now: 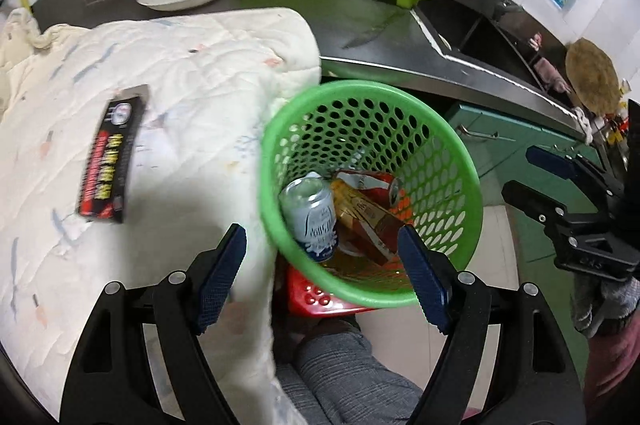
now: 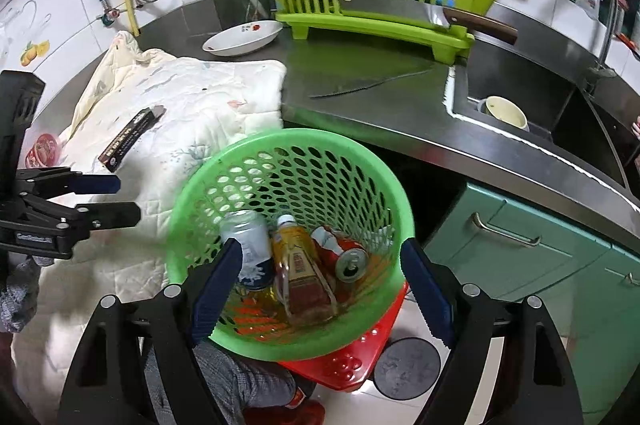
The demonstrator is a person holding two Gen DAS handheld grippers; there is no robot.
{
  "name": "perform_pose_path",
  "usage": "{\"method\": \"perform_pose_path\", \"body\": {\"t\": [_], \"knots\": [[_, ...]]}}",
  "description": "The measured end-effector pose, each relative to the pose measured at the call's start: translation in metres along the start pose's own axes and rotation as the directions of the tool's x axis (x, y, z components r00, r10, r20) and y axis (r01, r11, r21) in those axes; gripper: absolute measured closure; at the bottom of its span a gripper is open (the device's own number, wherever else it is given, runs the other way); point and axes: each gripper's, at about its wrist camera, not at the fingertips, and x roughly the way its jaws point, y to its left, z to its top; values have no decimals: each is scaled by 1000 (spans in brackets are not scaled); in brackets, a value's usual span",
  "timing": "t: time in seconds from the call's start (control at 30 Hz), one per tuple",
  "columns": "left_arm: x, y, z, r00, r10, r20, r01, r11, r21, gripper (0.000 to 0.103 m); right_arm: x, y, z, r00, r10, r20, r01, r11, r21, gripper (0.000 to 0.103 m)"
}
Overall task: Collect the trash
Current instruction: 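Move the left tool to the red paper cup while the right tool approaches the black box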
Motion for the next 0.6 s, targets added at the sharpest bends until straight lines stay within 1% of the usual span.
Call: {"method": "perform_pose_path", "body": {"t": [0.2,0.33,0.53,0.6], "knots": [[-24,25,-10,999,33,41,-32,999,-28,26,1,26,11,1000,25,9,-24,999,-33,25],[-41,50,-19,995,63,71,-58,996,-70,26,3,43,19,999,43,11,-42,998,-51,25],[-71,92,-37,985,119,123,-99,983,-154,26,8,79,32,997,82,6,-81,993,-84,25],[-83,108,-44,978,158,139,-131,973,-191,26,12,94,36,996,94,3,-93,991,-98,25]]}}
